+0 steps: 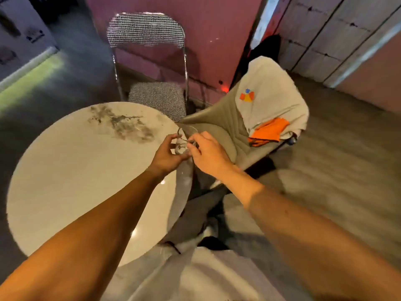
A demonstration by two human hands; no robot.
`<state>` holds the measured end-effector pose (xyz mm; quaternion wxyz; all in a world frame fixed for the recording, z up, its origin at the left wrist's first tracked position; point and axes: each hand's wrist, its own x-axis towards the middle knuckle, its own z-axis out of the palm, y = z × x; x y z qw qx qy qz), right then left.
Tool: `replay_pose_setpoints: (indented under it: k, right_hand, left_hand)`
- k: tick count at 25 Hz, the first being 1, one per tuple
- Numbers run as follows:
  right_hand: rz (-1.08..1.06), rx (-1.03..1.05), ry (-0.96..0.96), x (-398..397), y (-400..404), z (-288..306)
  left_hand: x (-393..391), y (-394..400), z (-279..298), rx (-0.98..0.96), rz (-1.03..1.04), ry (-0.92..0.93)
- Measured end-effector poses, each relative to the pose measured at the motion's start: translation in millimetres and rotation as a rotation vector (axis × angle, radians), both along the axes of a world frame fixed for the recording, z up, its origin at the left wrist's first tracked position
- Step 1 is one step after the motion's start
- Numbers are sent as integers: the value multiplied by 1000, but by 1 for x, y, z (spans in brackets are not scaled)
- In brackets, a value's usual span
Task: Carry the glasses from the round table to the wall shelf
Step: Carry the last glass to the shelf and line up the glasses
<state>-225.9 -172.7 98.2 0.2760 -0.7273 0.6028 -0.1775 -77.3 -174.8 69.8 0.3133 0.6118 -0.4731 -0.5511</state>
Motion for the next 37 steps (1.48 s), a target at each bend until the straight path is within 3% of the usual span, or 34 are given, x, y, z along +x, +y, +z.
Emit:
replay_pose_setpoints:
  k: [7, 11, 20, 28, 37]
  right_hand:
    - [-420, -59, 21, -178, 116, 22]
    - [-652, -103, 1, -290, 219, 21]
    - [-948, -69, 46, -503, 404, 26]
    - [-1005, -60, 53, -638, 401, 31]
    - [-1034, 29, 82, -843, 279, 22]
  left_hand:
    - [-188, 53, 19, -38, -419, 16]
    - [-316, 126, 8, -85, -613, 18]
    - [-555, 286, 17, 28, -898, 55]
    - [-700, 274, 20, 21, -964, 74]
    - [-913, 149, -2, 102, -1004, 78]
